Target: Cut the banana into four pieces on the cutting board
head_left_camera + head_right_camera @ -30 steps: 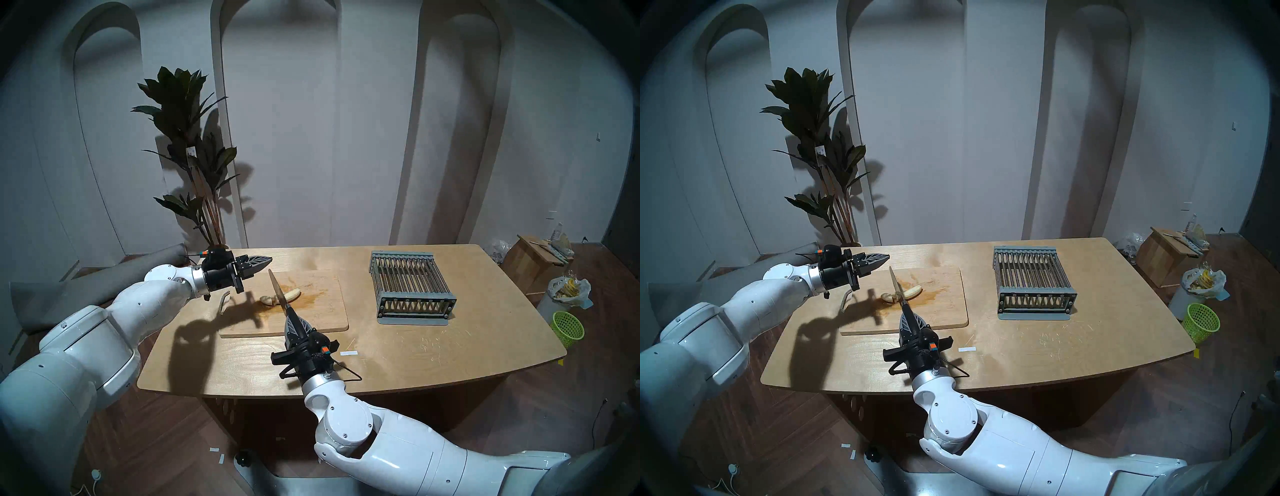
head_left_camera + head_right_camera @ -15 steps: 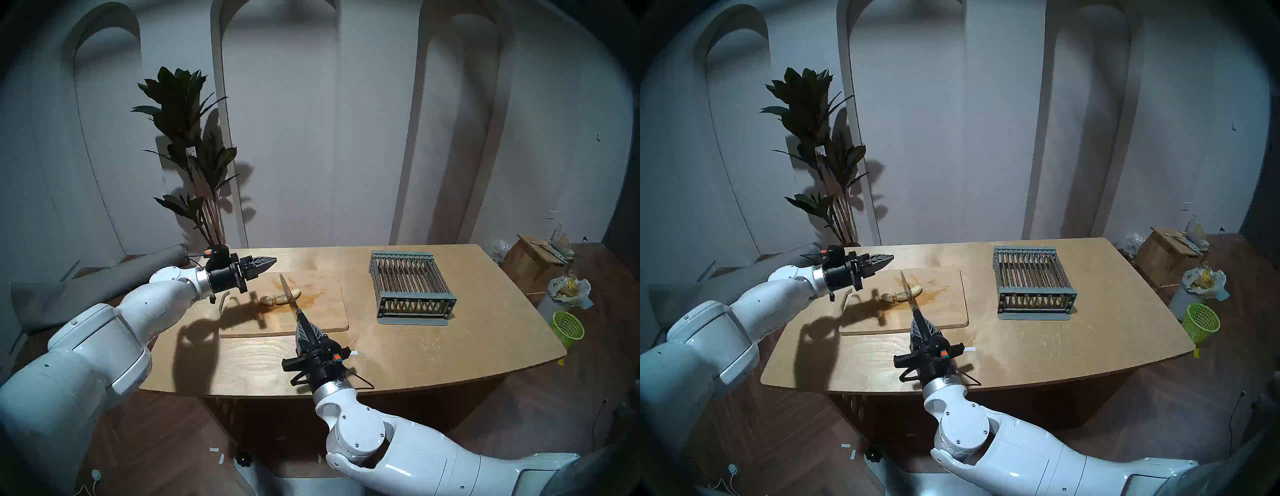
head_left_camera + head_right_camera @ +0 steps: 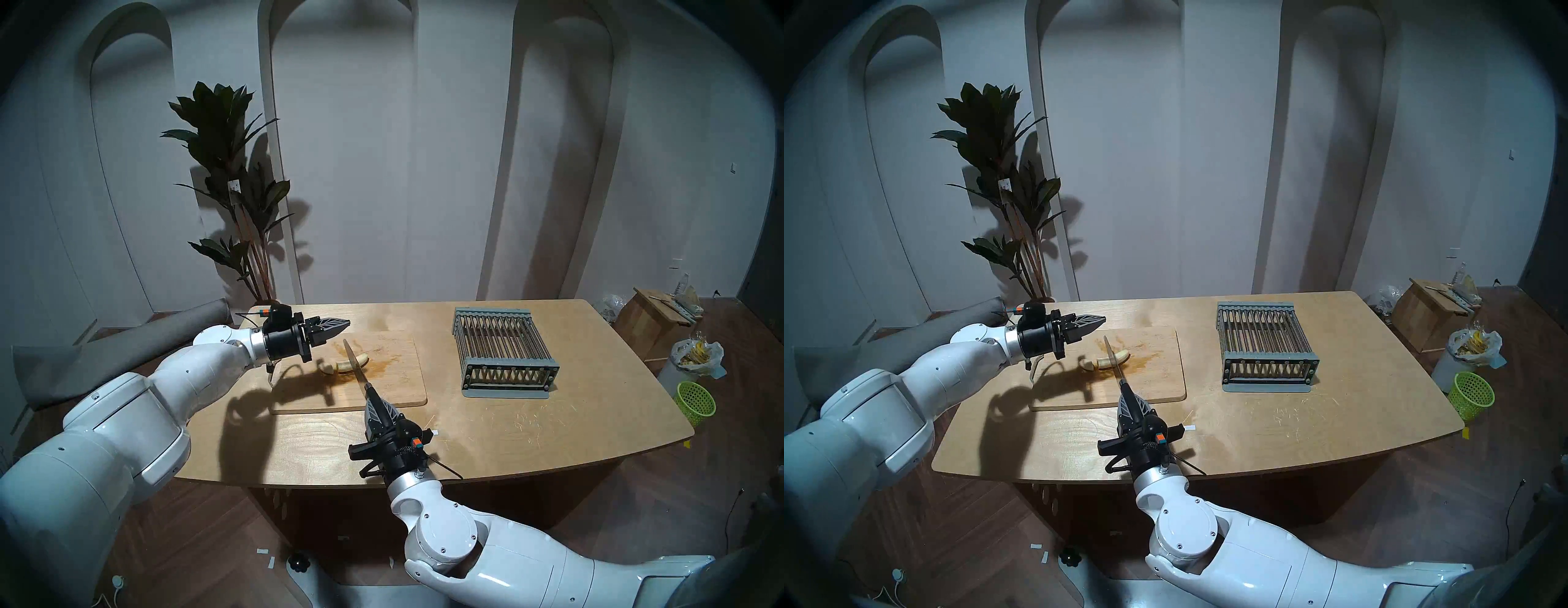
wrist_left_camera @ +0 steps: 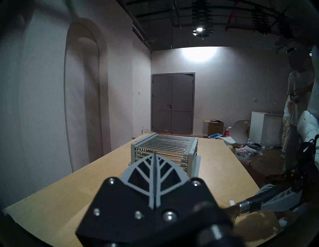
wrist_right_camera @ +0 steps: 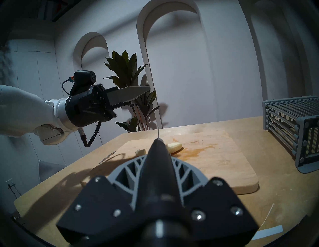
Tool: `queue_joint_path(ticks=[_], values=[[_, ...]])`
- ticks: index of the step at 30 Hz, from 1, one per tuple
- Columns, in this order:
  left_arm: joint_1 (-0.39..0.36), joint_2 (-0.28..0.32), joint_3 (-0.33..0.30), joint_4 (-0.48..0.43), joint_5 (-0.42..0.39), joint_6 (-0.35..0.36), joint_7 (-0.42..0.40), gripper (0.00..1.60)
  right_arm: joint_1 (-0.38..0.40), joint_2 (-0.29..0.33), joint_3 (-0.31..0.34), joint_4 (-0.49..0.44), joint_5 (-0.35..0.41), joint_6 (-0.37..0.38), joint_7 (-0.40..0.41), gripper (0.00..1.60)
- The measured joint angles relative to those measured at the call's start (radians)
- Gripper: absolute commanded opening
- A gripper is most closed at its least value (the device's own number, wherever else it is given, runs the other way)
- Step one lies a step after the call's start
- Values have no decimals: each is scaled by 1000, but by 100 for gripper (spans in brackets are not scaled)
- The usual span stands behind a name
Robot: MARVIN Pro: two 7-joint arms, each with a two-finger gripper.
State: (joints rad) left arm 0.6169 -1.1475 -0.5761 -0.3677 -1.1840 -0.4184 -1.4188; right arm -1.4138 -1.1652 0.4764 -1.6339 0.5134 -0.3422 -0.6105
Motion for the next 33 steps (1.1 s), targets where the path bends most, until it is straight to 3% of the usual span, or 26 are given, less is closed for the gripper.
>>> queue_joint_path(ticks=[12,13,20,33], values=[[16,39,53,-173,33,31,-34,0,-2,0,2,-1,3,-3,6,0],[16,59,93,-188,91,-3,-8,0,-3,0,2,-3,3,-3,7,0],[26,99,144,-219,182,-101,94,0,-5,1,2,-6,3,-5,9,0],[37,114,144,-231,185,-139,138,0,-13,5,6,-11,3,-11,8,0]])
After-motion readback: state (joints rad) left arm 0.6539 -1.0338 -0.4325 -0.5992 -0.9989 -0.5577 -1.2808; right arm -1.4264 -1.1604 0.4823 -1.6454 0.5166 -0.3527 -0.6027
